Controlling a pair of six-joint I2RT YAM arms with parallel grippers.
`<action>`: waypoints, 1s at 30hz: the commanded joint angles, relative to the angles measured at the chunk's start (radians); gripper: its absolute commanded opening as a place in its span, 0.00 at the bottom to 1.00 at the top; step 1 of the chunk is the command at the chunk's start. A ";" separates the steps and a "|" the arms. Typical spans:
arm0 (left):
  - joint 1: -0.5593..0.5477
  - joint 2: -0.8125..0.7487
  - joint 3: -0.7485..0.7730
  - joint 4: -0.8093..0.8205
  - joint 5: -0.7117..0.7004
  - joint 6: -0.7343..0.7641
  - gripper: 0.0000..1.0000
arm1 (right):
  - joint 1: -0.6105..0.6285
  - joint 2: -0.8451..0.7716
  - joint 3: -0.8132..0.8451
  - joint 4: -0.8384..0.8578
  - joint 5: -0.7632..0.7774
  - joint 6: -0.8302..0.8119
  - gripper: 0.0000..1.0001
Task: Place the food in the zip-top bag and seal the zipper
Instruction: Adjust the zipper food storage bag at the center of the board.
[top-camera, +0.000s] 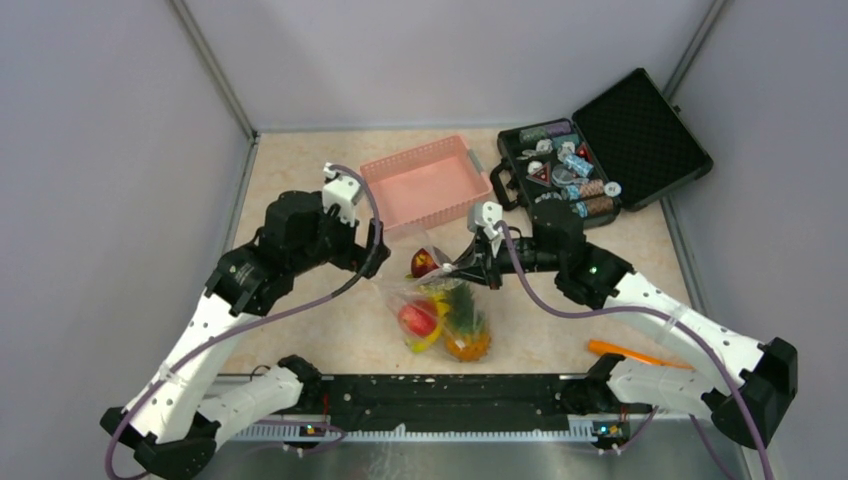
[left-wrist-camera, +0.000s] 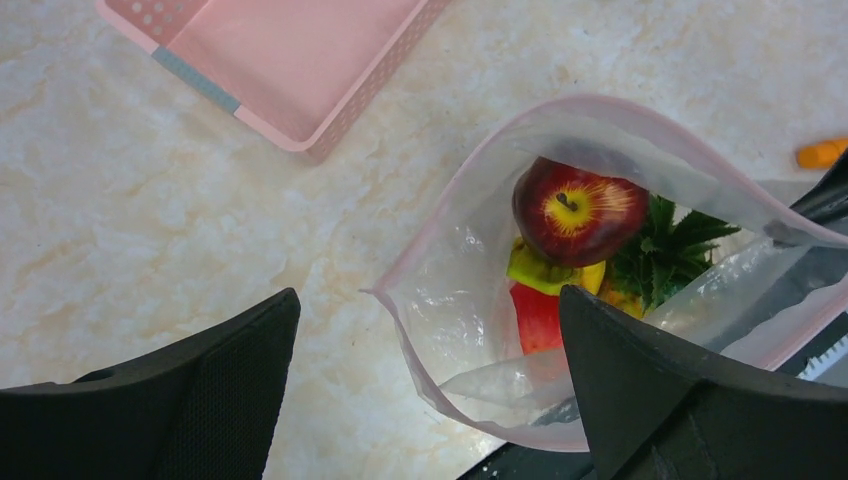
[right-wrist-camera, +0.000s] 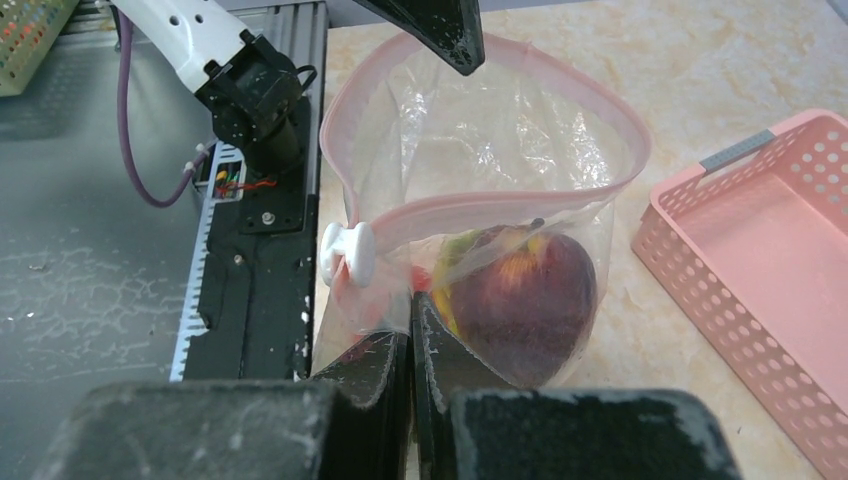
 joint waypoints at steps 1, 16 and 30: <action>0.012 0.065 0.025 -0.071 -0.014 0.024 0.98 | -0.011 -0.037 0.042 0.032 -0.019 -0.024 0.00; 0.093 0.150 0.007 0.012 0.098 0.047 0.42 | -0.011 -0.085 0.029 0.014 0.014 -0.051 0.00; 0.135 0.059 0.088 -0.132 -0.030 0.079 0.06 | -0.048 -0.160 0.000 0.094 0.161 -0.032 0.00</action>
